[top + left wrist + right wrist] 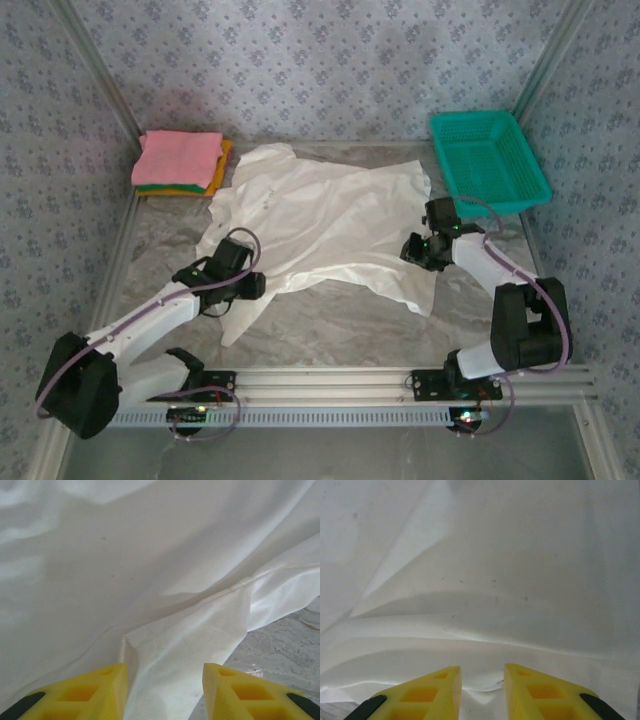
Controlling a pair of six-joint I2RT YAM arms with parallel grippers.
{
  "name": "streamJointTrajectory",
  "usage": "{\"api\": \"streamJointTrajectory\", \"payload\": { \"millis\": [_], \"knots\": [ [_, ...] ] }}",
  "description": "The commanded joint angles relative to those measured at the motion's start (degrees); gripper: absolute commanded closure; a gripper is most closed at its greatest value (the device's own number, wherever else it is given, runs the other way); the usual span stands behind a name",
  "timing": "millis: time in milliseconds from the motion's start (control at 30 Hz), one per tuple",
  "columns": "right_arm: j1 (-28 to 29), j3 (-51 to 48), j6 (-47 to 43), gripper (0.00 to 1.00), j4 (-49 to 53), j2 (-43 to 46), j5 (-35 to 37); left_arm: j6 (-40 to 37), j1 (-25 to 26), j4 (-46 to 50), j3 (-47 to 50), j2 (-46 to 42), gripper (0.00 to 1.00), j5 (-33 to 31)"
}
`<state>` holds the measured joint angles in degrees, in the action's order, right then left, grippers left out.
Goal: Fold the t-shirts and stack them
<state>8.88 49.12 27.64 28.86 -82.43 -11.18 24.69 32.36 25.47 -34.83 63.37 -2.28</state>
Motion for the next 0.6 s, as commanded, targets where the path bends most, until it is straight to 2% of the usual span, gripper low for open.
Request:
{"api": "streamJointTrajectory", "payload": {
  "millis": [0,100,133,167,267,300,567],
  "knots": [
    [0.17,1.15,0.39,0.7,0.02,-0.69,-0.77,-1.55,-0.07,-1.44,-1.43,2.23,0.48,0.46],
    [0.17,1.02,0.53,0.69,-0.19,-0.58,-1.17,-2.08,-0.08,-2.53,-0.41,4.02,0.46,-0.68],
    [0.24,0.97,0.58,0.69,-0.36,-0.52,-1.29,-2.23,-0.1,-3.48,-0.12,4.42,0.49,-0.59],
    [0.17,0.81,0.59,0.7,-0.38,-0.37,-1.46,-2.4,-0.07,-4.29,0.06,5.01,0.55,-0.61],
    [0.17,0.92,0.61,0.69,0.81,0.04,-1.96,-2.74,-0.02,-3.9,-0.86,5.88,0.95,-1.27],
    [0.22,0.85,0.63,0.7,1.31,0.52,-2.05,-2.87,-0.02,-3.12,-1.45,5.76,1.0,-1.55],
    [-2.23,-0.72,2.03,0.69,9.64,6.04,-1.75,-3.54,0.7,7.01,-6.21,-1.87,1.0,-1.14]
  ]
}}
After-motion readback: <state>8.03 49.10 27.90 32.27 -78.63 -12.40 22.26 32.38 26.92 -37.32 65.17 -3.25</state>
